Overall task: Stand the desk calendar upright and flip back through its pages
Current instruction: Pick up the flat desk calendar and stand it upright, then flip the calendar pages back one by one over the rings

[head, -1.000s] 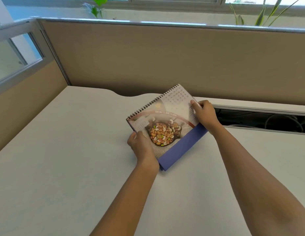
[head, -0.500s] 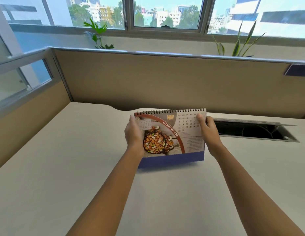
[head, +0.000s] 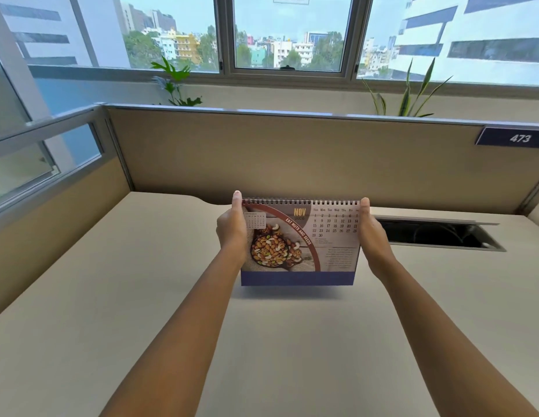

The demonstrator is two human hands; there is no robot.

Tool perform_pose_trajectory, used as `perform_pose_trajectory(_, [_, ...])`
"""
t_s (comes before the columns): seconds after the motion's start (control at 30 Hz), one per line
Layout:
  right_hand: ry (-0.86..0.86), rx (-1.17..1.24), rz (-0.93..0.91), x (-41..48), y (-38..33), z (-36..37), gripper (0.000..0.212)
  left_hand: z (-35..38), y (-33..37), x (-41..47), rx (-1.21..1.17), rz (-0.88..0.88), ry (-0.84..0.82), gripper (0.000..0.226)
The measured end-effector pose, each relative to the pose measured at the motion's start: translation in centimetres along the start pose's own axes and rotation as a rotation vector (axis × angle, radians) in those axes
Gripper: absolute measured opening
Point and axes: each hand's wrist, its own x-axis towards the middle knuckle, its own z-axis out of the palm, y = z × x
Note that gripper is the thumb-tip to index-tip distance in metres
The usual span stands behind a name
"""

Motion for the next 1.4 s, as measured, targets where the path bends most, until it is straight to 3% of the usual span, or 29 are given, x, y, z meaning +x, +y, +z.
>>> perform_pose_trajectory(0.27, [0.027,-0.009,0.036,-0.7,0.2,0.1,0.080,0.1,-0.9,0.1,0.245,0.033,0.064,0.050])
perform_pose_trajectory(0.57, [0.019,0.112,0.126,-0.3,1.5,0.8,0.078,0.2,-1.8,0.3,0.352,0.121,0.090,0.057])
perform_pose_trajectory(0.9, [0.046,0.126,0.169,0.0,2.2,1.1,0.075,0.1,-3.1,0.7,0.377,0.144,0.100,0.042])
perform_pose_trajectory(1.2, [0.078,-0.022,0.119,-0.7,2.4,0.5,0.065,-0.5,-3.1,0.3,0.442,0.120,0.079,0.046])
perform_pose_trajectory(1.4, [0.207,-0.249,0.059,-0.4,1.6,-0.6,0.069,-1.6,-2.4,-0.4,0.605,0.229,0.116,0.058])
